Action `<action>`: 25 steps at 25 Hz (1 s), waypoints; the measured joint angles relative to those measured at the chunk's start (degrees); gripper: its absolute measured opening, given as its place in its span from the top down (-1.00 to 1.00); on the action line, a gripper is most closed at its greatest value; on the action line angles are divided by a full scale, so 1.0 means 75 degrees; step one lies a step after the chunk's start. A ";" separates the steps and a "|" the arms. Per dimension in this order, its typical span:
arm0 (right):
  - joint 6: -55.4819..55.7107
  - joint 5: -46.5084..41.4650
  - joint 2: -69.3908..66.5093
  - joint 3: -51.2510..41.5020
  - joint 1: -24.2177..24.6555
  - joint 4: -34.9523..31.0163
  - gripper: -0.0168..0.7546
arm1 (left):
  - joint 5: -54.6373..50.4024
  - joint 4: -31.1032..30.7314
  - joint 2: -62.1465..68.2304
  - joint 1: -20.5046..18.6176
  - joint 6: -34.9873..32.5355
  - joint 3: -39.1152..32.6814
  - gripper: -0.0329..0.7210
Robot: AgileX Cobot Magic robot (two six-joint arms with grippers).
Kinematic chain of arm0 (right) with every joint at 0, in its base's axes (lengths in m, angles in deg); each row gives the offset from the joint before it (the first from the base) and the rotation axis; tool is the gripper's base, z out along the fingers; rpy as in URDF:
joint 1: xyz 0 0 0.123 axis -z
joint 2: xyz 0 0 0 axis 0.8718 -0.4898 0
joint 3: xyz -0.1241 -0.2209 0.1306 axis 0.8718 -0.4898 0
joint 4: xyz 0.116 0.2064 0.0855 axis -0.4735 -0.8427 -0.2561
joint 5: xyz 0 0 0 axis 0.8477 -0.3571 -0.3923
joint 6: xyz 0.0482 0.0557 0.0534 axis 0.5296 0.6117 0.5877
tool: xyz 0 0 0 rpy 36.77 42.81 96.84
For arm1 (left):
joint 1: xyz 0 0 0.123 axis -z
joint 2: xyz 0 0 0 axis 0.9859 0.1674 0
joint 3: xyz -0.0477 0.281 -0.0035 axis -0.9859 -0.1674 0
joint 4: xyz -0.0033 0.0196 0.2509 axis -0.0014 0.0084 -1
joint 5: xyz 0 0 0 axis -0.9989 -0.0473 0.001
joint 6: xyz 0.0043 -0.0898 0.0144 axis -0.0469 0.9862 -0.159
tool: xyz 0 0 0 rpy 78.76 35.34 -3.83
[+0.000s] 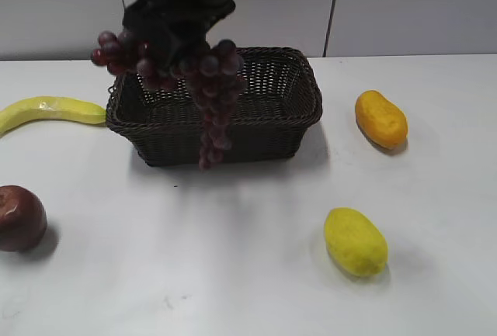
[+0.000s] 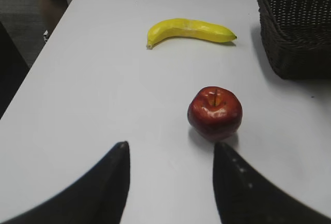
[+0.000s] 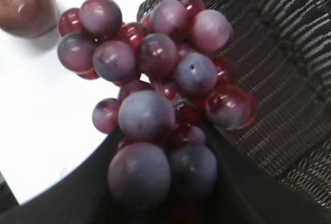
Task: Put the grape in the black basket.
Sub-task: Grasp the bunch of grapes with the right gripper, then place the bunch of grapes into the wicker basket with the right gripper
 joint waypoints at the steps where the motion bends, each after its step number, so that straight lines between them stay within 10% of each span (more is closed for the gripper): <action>1: 0.0000 0.0097 0.0016 0.0162 0.0055 -0.0001 0.18 | 0.0000 0.0000 0.0000 0.0000 0.0000 0.0000 -0.38; 25: 0.0053 0.1346 -0.1253 0.0567 0.1581 0.0075 0.18 | 0.0000 0.0000 0.0000 0.0000 0.0000 0.0000 -0.38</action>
